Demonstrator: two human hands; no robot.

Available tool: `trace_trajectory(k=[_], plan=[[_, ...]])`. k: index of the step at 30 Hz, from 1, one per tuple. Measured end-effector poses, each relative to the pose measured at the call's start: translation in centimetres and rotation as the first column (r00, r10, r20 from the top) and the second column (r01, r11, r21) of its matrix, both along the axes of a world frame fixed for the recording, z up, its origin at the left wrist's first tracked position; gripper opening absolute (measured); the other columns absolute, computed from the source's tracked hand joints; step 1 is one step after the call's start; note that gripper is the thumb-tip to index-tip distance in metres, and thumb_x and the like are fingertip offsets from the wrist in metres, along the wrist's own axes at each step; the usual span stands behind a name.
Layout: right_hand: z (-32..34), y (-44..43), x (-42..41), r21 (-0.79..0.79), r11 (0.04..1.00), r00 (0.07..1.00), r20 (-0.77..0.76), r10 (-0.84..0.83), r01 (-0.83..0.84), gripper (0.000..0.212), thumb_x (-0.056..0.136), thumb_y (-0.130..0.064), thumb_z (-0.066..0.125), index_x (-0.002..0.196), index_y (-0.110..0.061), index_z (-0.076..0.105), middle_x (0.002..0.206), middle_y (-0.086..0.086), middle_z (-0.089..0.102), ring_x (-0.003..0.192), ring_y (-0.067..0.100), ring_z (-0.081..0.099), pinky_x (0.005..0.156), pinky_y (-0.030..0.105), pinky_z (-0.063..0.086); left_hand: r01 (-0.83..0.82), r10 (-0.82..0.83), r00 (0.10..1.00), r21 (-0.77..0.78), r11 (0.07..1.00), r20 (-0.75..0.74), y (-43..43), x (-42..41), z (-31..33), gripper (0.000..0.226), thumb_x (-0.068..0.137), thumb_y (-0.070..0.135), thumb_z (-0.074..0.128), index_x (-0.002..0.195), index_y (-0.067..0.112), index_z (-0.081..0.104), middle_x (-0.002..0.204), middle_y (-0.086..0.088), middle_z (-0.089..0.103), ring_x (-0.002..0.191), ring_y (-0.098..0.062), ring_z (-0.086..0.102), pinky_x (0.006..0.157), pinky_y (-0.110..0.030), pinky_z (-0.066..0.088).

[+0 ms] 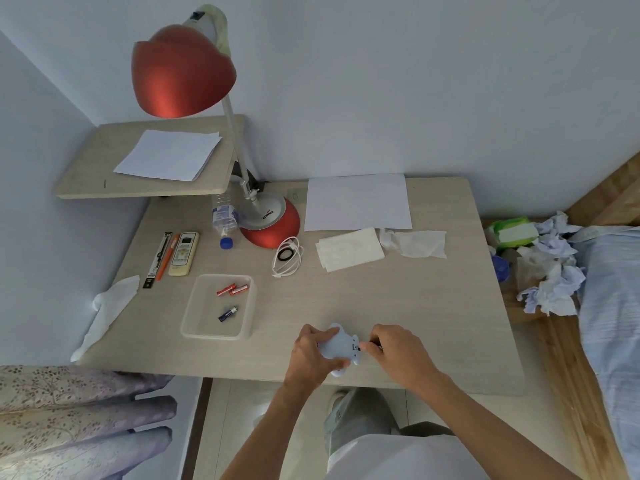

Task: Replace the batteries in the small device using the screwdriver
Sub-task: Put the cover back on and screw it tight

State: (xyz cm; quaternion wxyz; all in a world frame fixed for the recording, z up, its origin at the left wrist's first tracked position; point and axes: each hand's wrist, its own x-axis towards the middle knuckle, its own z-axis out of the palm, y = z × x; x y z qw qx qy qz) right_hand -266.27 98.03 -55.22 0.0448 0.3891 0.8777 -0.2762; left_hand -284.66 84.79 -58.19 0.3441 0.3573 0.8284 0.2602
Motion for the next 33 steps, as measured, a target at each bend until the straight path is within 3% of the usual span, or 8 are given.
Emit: trace_trajectory(k=[3, 11, 17, 20, 23, 30, 33], plan=[[0.1, -0.2, -0.4, 0.039, 0.999, 1.000, 0.026, 0.005, -0.006, 0.033, 0.103, -0.048, 0.064, 0.086, -0.020, 0.063, 0.074, -0.004, 0.063, 0.068, 0.016, 0.063, 0.068, 0.035, 0.059, 0.011, -0.011, 1.000, -0.002, 1.000, -0.005, 0.0, 0.1, 0.0, 0.086, 0.069, 0.038, 0.100, 0.147, 0.028, 0.066, 0.114, 0.002, 0.049, 0.107, -0.018, 0.056, 0.085, -0.021, 0.054], [-0.4, -0.6, 0.0, 0.027, 0.999, 0.986, -0.164, -0.030, 0.035, 0.008, 0.090, -0.022, 0.084, 0.090, -0.022, 0.076, 0.084, -0.011, 0.066, 0.071, 0.009, 0.063, 0.066, 0.027, 0.058, 0.016, -0.016, 1.000, 0.014, 1.000, -0.018, -0.1, 0.1, 0.1, 0.084, 0.069, 0.038, 0.101, 0.146, 0.029, 0.067, 0.115, 0.001, 0.049, 0.107, -0.018, 0.056, 0.087, -0.023, 0.055], [-0.3, -0.6, 0.0, -0.011, 0.999, 0.983, -0.179, -0.035, 0.034, 0.012, 0.093, -0.022, 0.082, 0.103, -0.023, 0.075, 0.099, -0.009, 0.064, 0.080, 0.012, 0.068, 0.073, 0.028, 0.061, 0.031, -0.031, 0.999, 0.007, 0.999, -0.030, -0.1, -0.1, 0.0, 0.084, 0.069, 0.040, 0.100, 0.146, 0.029, 0.067, 0.116, 0.001, 0.050, 0.108, -0.020, 0.056, 0.092, -0.029, 0.059], [0.0, -0.4, -0.2, 0.032, 0.999, 0.996, -0.082, -0.021, 0.023, 0.020, 0.101, -0.041, 0.070, 0.110, -0.024, 0.068, 0.105, -0.008, 0.063, 0.080, 0.013, 0.070, 0.073, 0.029, 0.062, 0.037, -0.037, 0.998, 0.001, 0.999, -0.041, -0.1, 0.0, -0.1, 0.084, 0.070, 0.040, 0.100, 0.146, 0.030, 0.066, 0.116, 0.002, 0.049, 0.108, -0.019, 0.055, 0.091, -0.025, 0.056], [0.5, -0.1, -0.7, 0.105, 0.995, 0.998, 0.059, -0.008, 0.001, 0.038, 0.105, -0.054, 0.056, 0.092, -0.020, 0.065, 0.089, -0.004, 0.061, 0.068, 0.013, 0.061, 0.067, 0.032, 0.058, 0.036, -0.036, 0.999, 0.005, 0.999, -0.031, 0.0, 0.0, -0.1, 0.084, 0.068, 0.040, 0.101, 0.145, 0.030, 0.068, 0.114, 0.003, 0.049, 0.107, -0.017, 0.055, 0.087, -0.021, 0.054], [0.2, -0.3, -1.2, 0.056, 0.998, 1.000, -0.027, -0.012, 0.014, 0.019, 0.102, -0.035, 0.070, 0.091, -0.021, 0.065, 0.089, -0.008, 0.055, 0.069, 0.013, 0.061, 0.068, 0.031, 0.058, 0.040, -0.039, 0.999, 0.020, 0.999, -0.028, -0.1, -0.2, -0.4, 0.085, 0.066, 0.041, 0.100, 0.144, 0.032, 0.067, 0.111, 0.007, 0.048, 0.102, -0.012, 0.054, 0.080, -0.012, 0.046], [0.1, -0.2, -0.8, 0.044, 0.999, 0.998, -0.062, 0.003, 0.000, 0.016, 0.099, -0.031, 0.074, 0.091, -0.022, 0.065, 0.091, -0.011, 0.052, 0.067, 0.012, 0.059, 0.066, 0.030, 0.057, 0.030, -0.030, 1.000, 0.028, 0.999, -0.002, -0.2, -0.3, -0.5, 0.085, 0.066, 0.040, 0.101, 0.145, 0.030, 0.068, 0.111, 0.006, 0.049, 0.103, -0.014, 0.056, 0.083, -0.015, 0.051]])
